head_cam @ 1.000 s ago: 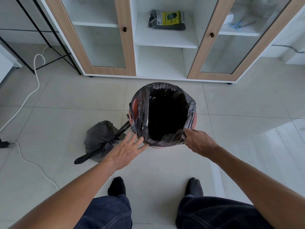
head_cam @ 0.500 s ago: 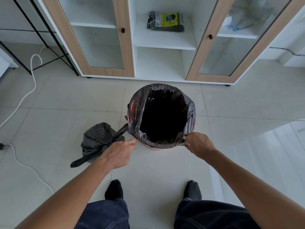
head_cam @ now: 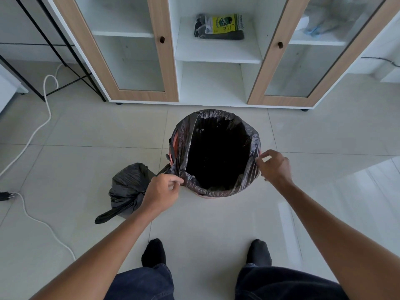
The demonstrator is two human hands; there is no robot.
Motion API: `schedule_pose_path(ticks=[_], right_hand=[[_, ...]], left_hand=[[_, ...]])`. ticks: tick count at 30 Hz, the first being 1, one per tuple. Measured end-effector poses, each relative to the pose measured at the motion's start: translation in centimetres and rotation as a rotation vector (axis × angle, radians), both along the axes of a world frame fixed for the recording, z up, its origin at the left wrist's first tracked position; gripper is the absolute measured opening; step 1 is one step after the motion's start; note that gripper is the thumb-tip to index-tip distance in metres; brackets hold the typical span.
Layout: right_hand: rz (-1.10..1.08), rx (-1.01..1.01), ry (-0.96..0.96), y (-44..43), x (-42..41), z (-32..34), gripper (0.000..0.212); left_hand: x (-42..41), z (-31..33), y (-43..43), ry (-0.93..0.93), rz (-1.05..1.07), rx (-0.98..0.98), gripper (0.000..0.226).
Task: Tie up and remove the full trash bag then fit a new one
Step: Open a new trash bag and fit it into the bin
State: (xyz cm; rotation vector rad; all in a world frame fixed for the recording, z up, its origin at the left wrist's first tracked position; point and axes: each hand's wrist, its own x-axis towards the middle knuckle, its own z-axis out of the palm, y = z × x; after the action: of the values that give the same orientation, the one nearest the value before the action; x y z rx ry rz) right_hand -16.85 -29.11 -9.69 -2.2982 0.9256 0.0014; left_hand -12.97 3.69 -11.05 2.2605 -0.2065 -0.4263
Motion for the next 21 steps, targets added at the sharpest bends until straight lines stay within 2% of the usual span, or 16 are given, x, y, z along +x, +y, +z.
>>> schedule_pose_path(ticks=[3,5,7,11,16,21], right_hand=[[-0.041,-0.110,-0.003,0.5,1.1,-0.5,0.018],[-0.084,-0.101,-0.018,0.6,1.5,-0.9,0.017],[-0.117,-0.086,-0.029,0.4,1.7,-1.2,0.017],[-0.148,-0.060,-0.043,0.7,2.1,-1.5,0.019],[-0.141,-0.074,-0.031,1.3,2.0,-1.5,0.023],[-0.147,-0.118,0.001,1.4,2.0,-1.0,0.021]], left_hand=[[0.7,-0.4,-0.3,0.149,0.150,-0.124,0.014],[1.1,-0.5,-0.4,0.288,0.271,-0.240,0.008],[1.4,-0.7,-0.6,0.351,0.339,-0.274,0.010],[1.8,-1.2,-1.0,0.333,0.359,-0.224,0.011],[2.0,-1.3,-1.5,0.290,0.366,-0.176,0.037],[2.0,-1.1,-1.8,0.300,0.356,-0.150,0.047]])
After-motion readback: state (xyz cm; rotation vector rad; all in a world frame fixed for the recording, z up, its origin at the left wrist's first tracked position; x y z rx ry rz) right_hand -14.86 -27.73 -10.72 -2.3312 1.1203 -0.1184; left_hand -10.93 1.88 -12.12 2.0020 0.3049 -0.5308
